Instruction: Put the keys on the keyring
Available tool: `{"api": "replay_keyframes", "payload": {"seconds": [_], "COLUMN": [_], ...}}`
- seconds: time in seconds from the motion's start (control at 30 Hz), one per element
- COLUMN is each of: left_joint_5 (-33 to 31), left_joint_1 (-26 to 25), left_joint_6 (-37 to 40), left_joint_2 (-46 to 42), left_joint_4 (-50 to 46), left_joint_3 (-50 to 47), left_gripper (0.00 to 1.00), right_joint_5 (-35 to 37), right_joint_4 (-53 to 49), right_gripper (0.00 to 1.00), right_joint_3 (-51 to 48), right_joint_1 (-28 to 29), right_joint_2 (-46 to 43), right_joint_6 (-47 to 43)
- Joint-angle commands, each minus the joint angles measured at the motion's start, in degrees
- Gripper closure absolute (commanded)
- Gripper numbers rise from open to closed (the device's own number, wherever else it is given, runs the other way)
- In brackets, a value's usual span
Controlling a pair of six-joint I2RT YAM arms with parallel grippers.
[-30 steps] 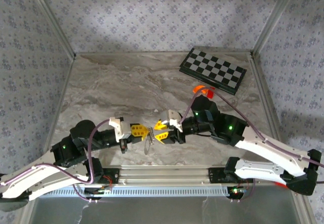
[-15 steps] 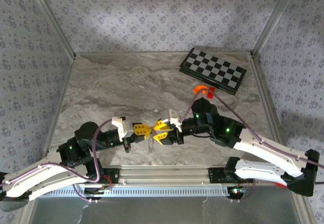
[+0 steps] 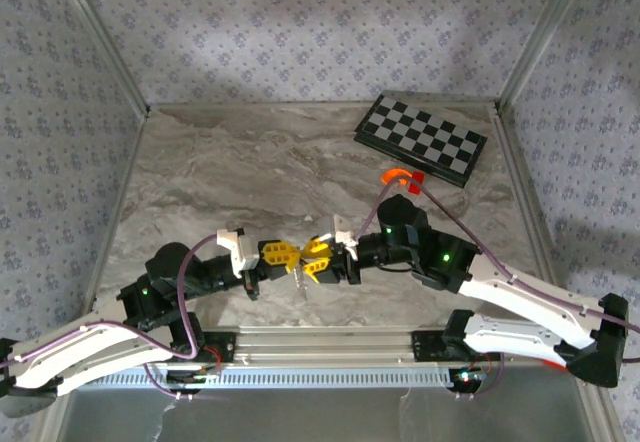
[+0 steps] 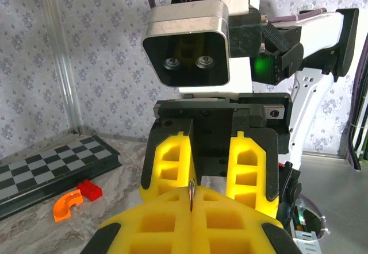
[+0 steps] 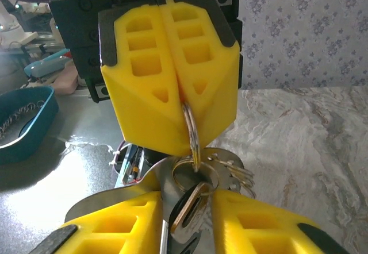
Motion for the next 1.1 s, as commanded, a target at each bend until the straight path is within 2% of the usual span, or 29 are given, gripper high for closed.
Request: {"api": "replay_keyframes", "payload": {"seconds": [0.0, 0.23, 0.53, 1.07], "left_joint_5": [1.04, 1.21, 0.85, 2.07], "left_joint_1": [-0.06, -0.07, -0.07, -0.07], "left_joint_6": [-0.93, -1.08, -0.90, 0.46], "left_joint_2": [-0.51, -0.16, -0.32, -0.68], "left_joint_4": [5.32, 7.08, 6.16, -1.44], "left_joint_3": [-0.03, -0.12, 0.14, 2.07], "left_gripper": [1.00, 1.00, 1.00, 1.00], "right_joint_5": [-0.58, -0.53, 0.41, 2.88], "right_joint_4": [1.88, 1.69, 1.03, -4.72], "right_gripper": [0.75, 0.81, 1.00, 1.00], "right_joint_3": [-0.96, -1.05, -1.02, 3.07], "right_joint_1": [-0.33, -0.34, -0.58, -0.88], "right_joint_2": [-0.83, -0.96, -1.93, -2.25], "right_joint_6": [0.81, 0.56, -0.40, -4.01]}}
